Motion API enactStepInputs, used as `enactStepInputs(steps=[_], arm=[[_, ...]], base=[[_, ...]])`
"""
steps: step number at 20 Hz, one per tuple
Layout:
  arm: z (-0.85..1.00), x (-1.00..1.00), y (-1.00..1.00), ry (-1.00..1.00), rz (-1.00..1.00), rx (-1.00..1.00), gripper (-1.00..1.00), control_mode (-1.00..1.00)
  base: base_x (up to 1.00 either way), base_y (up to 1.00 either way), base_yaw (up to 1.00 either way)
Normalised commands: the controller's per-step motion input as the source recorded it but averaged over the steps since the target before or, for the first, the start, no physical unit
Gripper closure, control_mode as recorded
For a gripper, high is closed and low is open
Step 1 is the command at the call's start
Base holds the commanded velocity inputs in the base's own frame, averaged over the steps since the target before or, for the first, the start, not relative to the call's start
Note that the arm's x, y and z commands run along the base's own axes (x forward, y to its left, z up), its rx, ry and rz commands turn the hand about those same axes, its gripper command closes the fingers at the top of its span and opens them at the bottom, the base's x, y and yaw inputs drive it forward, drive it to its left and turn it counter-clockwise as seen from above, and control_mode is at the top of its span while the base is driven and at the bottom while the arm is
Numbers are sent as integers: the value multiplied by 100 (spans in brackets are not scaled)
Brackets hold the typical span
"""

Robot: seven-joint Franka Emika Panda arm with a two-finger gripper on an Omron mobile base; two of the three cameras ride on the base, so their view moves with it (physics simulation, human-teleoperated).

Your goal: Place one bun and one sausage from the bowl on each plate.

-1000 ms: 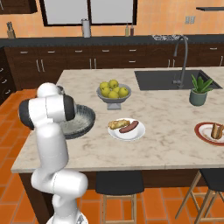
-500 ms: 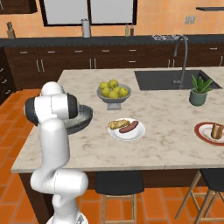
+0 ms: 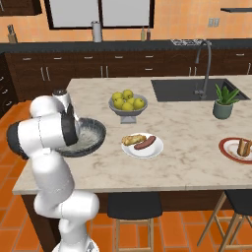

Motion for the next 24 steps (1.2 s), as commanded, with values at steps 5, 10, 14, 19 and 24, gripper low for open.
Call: enactStepInputs(steps=[5, 10, 14, 19, 24], arm=[[100, -55, -61, -17, -7, -1, 100, -100], [100, -100, -55, -29, -4, -1, 100, -100], [99, -81, -8, -8, -3, -8, 100, -100], [57, -54, -4, -5, -1, -11, 100, -100], [12, -38, -45, 17, 0, -1, 100, -100]], base=[[0, 0, 0], [0, 0, 0], [0, 0, 0], [0, 0, 0], [0, 0, 0]])
